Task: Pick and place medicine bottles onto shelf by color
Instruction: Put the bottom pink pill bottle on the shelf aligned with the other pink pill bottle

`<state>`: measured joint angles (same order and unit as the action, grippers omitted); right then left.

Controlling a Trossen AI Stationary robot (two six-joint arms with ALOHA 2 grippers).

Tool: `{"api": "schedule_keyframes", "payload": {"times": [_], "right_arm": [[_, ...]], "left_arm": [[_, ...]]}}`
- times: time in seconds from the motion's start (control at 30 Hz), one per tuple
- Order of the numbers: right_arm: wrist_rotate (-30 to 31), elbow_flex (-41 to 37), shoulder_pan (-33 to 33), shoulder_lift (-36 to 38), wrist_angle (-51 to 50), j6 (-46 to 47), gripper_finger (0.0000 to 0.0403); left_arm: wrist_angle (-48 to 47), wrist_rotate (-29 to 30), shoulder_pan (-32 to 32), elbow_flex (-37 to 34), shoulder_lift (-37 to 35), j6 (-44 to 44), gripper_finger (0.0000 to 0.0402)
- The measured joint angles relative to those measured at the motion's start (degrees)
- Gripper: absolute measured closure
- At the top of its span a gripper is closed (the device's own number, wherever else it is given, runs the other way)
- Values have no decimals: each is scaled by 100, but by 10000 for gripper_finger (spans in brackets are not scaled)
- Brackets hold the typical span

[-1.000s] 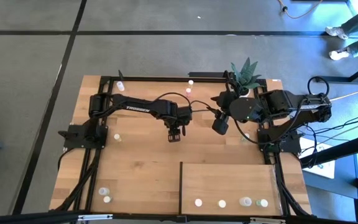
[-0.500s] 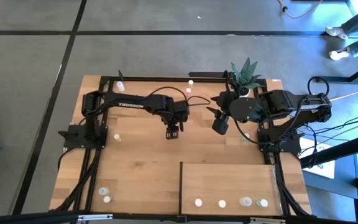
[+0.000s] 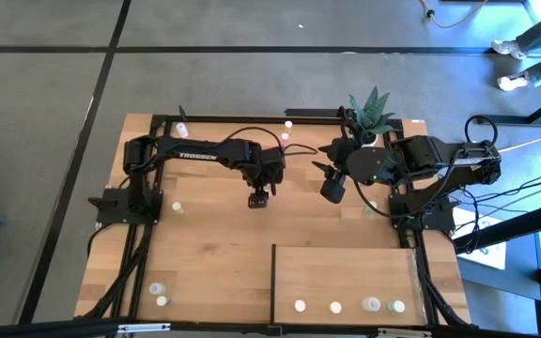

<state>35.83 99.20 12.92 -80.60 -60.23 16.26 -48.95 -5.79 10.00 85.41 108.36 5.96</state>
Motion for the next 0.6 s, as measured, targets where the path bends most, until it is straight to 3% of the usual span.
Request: {"api": "schedule_keyframes", "payload": {"times": [0.23, 0.6], "right_arm": [[0, 0, 0, 0, -2, -4, 225], [1, -1, -1, -2, 9, -7, 225]], "left_arm": [[37, 231, -44, 0, 61, -114, 48], [224, 484, -186, -2, 308, 10, 53]]}}
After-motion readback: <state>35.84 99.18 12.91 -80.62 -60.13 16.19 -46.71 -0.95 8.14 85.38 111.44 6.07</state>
